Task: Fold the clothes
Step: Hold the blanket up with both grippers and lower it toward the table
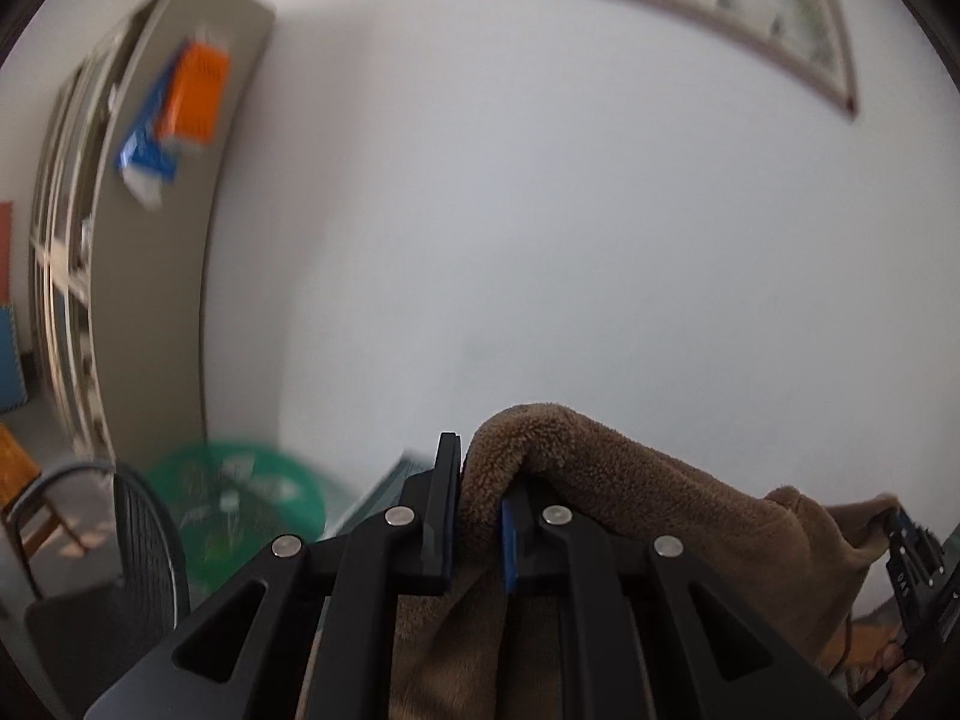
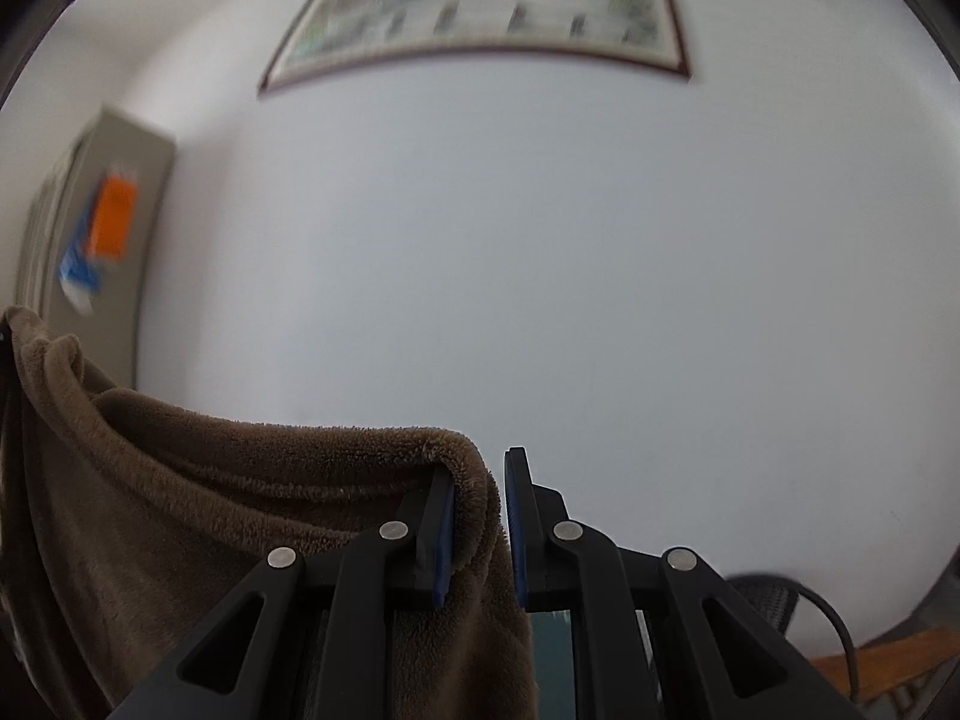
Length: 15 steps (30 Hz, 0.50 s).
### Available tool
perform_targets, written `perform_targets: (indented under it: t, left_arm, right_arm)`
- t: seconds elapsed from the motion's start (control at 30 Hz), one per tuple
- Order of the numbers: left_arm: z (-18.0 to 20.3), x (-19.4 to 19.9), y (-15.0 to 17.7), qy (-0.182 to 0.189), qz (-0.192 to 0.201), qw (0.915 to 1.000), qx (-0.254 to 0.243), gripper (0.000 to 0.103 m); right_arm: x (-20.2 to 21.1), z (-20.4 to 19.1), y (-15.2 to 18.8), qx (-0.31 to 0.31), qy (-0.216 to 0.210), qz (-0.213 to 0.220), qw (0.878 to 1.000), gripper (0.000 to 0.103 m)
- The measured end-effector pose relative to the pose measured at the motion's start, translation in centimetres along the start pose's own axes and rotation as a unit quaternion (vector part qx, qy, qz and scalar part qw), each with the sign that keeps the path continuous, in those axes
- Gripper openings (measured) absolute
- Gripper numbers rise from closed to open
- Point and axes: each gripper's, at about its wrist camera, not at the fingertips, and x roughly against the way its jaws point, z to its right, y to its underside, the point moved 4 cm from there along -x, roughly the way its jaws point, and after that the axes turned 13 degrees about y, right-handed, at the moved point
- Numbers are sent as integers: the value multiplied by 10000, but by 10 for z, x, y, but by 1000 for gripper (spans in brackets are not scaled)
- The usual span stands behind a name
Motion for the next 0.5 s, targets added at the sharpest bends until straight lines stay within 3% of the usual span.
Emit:
perform_targets:
  t: [0.13,0.23,0.27,0.3,0.33,0.37,0.4,0.5]
  left_arm:
    - [-30,-74,30,-121,-902,9957,151,14]
    - [-48,-137,54,-152,-1621,9866,-16,14]
    - [-54,-160,64,-164,-1912,9814,-85,19]
    - [-60,-181,74,-184,-2184,9756,-139,23]
    - [-67,-198,84,-235,-2386,9707,-135,33]
    - [-74,-214,96,-294,-2599,9651,-127,47]
    - [-83,-229,110,-384,-2852,9576,-106,52]
    - [-110,-265,150,-601,-3502,9347,-4,55]
  right_arm:
    - [-60,-27,34,54,33,-732,9973,14]
    - [-107,-51,61,221,182,-1226,9920,14]
    - [-123,-60,70,291,222,-1390,9896,16]
    - [-139,-68,81,358,240,-1606,9861,25]
    - [-155,-75,92,424,250,-1839,9817,33]
    - [-171,-82,103,489,261,-2071,9767,62]
    - [-184,-88,114,514,231,-2300,9716,80]
    - [-216,-101,149,551,123,-2954,9537,81]
